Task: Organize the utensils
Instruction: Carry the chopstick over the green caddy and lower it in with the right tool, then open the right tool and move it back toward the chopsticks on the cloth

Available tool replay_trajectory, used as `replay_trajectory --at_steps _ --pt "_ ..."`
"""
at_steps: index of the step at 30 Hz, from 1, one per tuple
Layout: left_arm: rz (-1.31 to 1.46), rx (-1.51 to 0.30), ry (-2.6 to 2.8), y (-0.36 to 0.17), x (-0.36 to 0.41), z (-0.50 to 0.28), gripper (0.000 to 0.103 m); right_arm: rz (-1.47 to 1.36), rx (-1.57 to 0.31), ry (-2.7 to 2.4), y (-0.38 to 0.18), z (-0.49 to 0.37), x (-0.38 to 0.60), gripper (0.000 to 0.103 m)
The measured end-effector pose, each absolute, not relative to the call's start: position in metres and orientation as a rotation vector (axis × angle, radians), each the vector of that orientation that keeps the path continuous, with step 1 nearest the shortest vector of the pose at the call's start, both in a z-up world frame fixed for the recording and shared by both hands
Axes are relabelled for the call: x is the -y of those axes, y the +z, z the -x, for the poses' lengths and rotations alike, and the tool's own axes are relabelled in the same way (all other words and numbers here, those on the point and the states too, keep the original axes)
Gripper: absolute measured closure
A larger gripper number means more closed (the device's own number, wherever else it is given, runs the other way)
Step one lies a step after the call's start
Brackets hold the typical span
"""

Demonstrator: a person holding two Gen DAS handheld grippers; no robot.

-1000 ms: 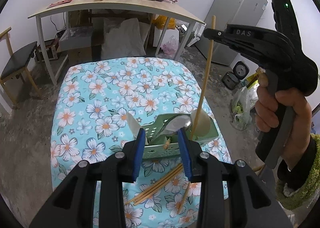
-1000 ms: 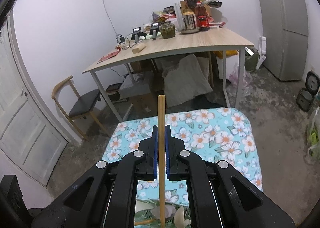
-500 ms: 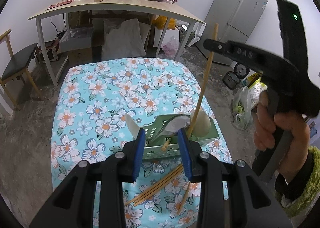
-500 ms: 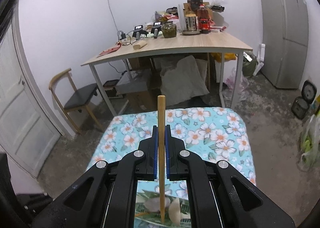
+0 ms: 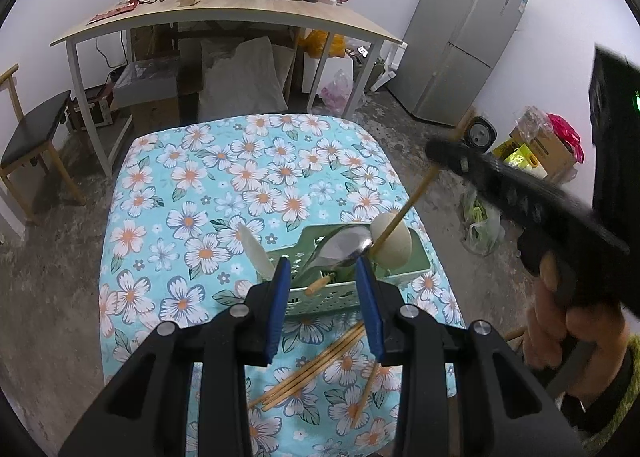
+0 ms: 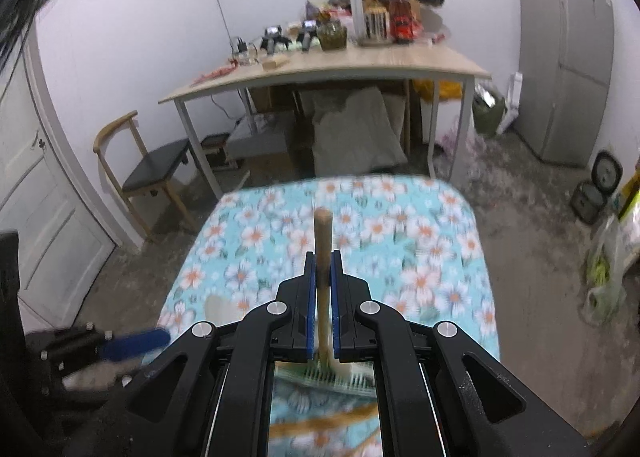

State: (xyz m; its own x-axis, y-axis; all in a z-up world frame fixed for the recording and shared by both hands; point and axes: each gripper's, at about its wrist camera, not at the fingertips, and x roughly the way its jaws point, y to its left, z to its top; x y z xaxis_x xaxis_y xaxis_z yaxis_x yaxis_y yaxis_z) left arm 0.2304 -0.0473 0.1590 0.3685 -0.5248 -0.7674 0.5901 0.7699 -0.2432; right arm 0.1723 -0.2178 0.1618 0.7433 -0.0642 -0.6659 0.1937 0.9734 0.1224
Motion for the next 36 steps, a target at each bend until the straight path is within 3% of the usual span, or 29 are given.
replay_trajectory --at_steps 4,6,11,15,22,27,31,36 --pt "-0.094 -0.955 -0.721 0.159 0.049 -0.227 0.071 -0.287 -0.795 -0.145 0.146 -0.158 0.225 0.093" --pt "-0.109 -0.956 -0.728 0.159 0.051 -0.223 0.071 -0.34 -0.83 -0.158 0.139 -0.149 0.23 0.081" --pt "-0.159 -0.96 -0.754 0.159 0.055 -0.21 0.071 -0.419 -0.844 -0.21 0.137 -0.125 0.242 0.063" --pt "-0.201 -0.96 -0.783 0.162 0.059 -0.197 0.071 -0.47 -0.824 -0.275 0.147 -0.102 0.258 0.057" --pt "-0.285 -0.91 -0.852 0.18 0.068 -0.176 0.071 -0.644 -0.796 -0.402 0.148 -0.051 0.291 0.055" --pt "-0.33 -0.914 -0.914 0.176 0.077 -0.159 0.071 -0.877 -0.881 -0.407 0.102 -0.032 0.305 0.055" --pt "-0.422 -0.977 -0.895 0.144 0.083 -0.145 0.071 -1.053 -1.023 -0.361 0.045 -0.028 0.299 0.055" --pt "-0.548 -1.12 -0.791 0.087 0.07 -0.144 0.071 -1.112 -1.13 -0.295 -0.009 -0.042 0.277 0.063"
